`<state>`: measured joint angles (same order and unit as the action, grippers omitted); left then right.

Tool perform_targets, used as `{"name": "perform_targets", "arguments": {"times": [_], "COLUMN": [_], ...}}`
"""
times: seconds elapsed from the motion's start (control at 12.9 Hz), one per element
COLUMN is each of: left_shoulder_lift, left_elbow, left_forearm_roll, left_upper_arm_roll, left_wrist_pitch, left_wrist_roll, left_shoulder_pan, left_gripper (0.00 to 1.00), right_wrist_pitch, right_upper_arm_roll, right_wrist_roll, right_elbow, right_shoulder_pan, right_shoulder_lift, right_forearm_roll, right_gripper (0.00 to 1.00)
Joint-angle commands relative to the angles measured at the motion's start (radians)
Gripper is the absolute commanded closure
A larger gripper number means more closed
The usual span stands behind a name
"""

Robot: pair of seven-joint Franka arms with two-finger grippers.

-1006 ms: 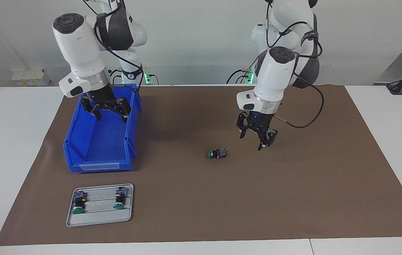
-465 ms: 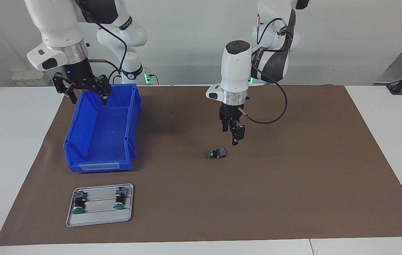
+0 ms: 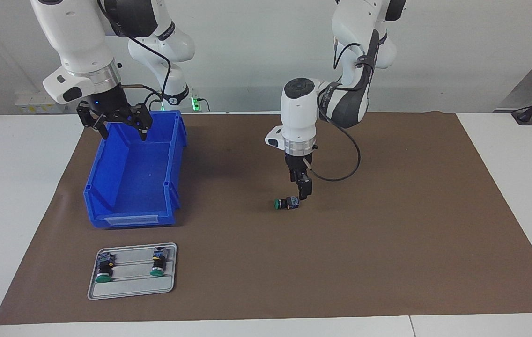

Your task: Place and press button with both arms

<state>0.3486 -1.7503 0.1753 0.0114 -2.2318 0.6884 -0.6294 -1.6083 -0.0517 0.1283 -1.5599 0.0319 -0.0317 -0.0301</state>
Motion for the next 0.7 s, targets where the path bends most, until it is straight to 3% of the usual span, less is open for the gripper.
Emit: {"name": "perform_targets", "arguments": {"times": [0.0, 0.31, 0.62], "left_shoulder_lift": [0.02, 0.02, 0.018], "left_elbow": [-0.008, -0.109, -0.12], "left_forearm_roll": [-0.037, -0.04, -0.163], "left_upper_arm_roll": [0.009, 0.001, -0.002], "left_wrist_pitch": [-0.048, -0.173, -0.192], "left_wrist_roll": [0.034, 0.036, 0.028], "left_shoulder_pan": [-0.019, -0.032, -0.043], "left_gripper": [0.16, 0.17, 0.17], "right_wrist_pitch": [0.007, 0.007, 0.037], "right_upper_arm_roll": [-0.01, -0.01, -0.01], "right_wrist_roll": [-0.01, 0.049, 0.079], "right_elbow": [-0.074, -0.074, -0.08], "right_shoulder_pan": [-0.012, -0.01, -0.006], "right_shoulder_lift": [0.048, 0.049, 0.056], "right_forearm_roll": [0.029, 0.029, 0.027], "right_gripper": [0.0, 0.0, 0.0]}}
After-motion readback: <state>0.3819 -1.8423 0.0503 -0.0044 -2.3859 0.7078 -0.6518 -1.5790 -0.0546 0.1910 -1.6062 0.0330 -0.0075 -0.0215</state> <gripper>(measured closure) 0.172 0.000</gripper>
